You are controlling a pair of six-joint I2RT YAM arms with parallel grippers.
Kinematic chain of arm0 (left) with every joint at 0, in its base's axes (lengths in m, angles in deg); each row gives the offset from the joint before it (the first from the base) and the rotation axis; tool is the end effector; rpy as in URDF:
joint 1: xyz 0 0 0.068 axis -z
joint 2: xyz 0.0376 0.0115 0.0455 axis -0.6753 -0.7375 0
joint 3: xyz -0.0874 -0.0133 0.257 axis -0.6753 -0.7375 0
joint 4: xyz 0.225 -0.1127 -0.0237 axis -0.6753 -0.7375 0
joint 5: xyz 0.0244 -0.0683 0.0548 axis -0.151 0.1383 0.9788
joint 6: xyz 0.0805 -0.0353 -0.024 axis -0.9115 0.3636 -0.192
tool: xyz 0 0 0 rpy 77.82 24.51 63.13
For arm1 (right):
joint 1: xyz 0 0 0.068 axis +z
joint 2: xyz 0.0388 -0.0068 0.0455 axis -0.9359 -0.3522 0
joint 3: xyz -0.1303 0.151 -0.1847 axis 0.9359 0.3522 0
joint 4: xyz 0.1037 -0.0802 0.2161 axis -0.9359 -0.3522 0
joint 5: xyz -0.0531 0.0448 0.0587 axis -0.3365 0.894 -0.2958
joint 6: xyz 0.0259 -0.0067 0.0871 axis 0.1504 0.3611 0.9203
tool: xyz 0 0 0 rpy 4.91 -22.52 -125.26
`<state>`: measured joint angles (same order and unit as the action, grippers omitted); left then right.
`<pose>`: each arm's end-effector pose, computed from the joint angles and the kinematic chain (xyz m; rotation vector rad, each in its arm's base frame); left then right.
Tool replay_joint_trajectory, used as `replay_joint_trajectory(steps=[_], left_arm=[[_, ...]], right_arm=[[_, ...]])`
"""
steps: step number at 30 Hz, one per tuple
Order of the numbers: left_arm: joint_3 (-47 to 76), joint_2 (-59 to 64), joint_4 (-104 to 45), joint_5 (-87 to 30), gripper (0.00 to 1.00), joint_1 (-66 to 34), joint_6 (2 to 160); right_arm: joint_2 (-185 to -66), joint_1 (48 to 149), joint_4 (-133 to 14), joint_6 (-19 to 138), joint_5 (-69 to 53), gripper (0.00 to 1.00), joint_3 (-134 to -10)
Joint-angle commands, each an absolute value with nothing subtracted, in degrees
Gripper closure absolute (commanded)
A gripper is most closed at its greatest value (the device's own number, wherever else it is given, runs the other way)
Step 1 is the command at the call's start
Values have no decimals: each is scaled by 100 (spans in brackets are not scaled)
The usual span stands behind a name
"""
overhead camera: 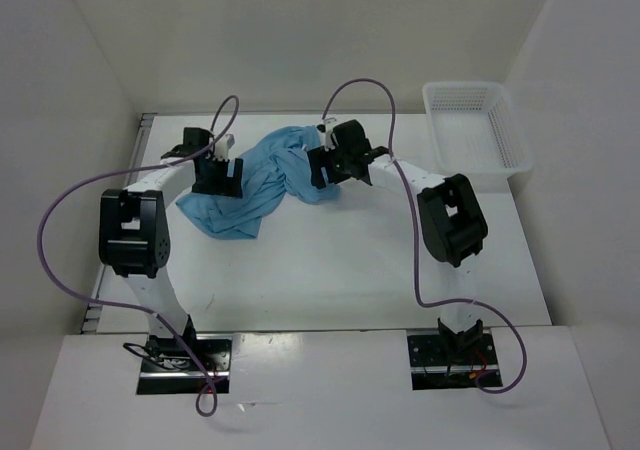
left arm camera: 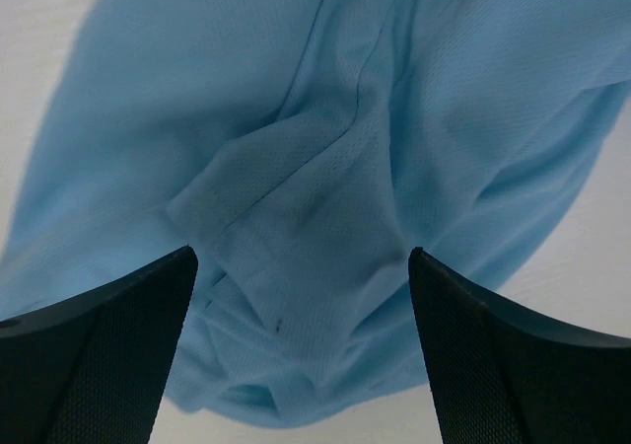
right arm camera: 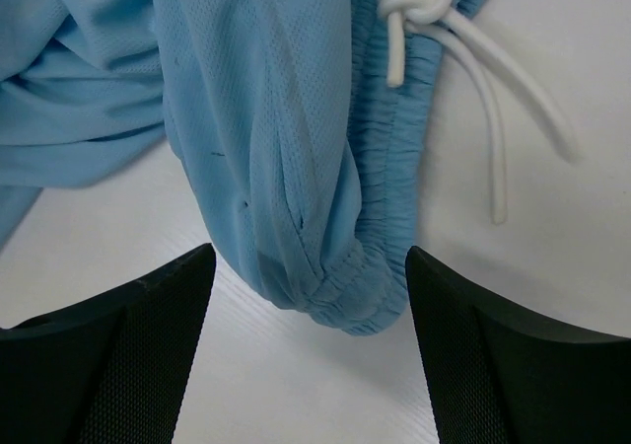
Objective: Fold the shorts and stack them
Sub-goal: Move the shorts to the center of the board
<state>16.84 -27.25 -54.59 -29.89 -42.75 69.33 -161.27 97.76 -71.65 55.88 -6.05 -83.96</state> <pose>0.4147 -0.0116 0.1767 0.0596 2.4918 -0.2078 0.4235 0.2442 0.1843 -0.5903 2.2581 0.4718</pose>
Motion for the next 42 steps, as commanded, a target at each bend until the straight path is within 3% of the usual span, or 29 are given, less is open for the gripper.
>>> replay_joint_trajectory(steps=[1, 4, 10, 16, 19, 22, 26, 27, 28, 29, 31, 42], left_arm=[[1721, -3001, -5360, -2922, 6, -4222, 6915], [1659, -3185, -5140, -2605, 15, -4222, 6915], [1544, -3239, -4866, -2534, 16, -4327, 6915], [1869, -3405, -4813, -2744, 16, -4503, 6915], [1922, -3590, -4971, -2867, 19, -4503, 6915], [1766, -3652, -5112, -3140, 28, -4433, 6915], [1650, -3652, -5112, -3271, 52, -4362, 6915], [1650, -3704, -5112, -3272, 61, -4362, 6915], [1711, -3705, -5112, -3272, 81, -4362, 6915], [1711, -3705, -5112, -3272, 88, -4362, 6915], [1816, -3643, -5164, -3272, 100, -4362, 6915], [4662, -2905, -5780, -2815, 100, -4784, 6915]], right_arm=[[-16238, 9891, -6698, 5360, -543, 17, -8393], [-16317, 9891, -6698, 5413, -596, 17, -8393], [-16484, 9891, -6645, 5465, -851, 17, -8287], [-16668, 9891, -6645, 5465, -974, 49, -8235], [-16730, 9891, -6698, 5465, -974, 53, -8235], [-16730, 9891, -6751, 5465, -1027, 47, -8287], [-16678, 9891, -6751, 5351, -861, 47, -8182], [-16678, 9891, -6751, 5290, -773, 52, -8182], [-16678, 9891, -6751, 5290, -694, 61, -8182], [-16730, 9891, -6751, 5290, -641, 83, -8182], [-16844, 9838, -6864, 5359, -692, 100, -8357], [-16020, 8845, -7656, 5027, -2458, 100, -10905]])
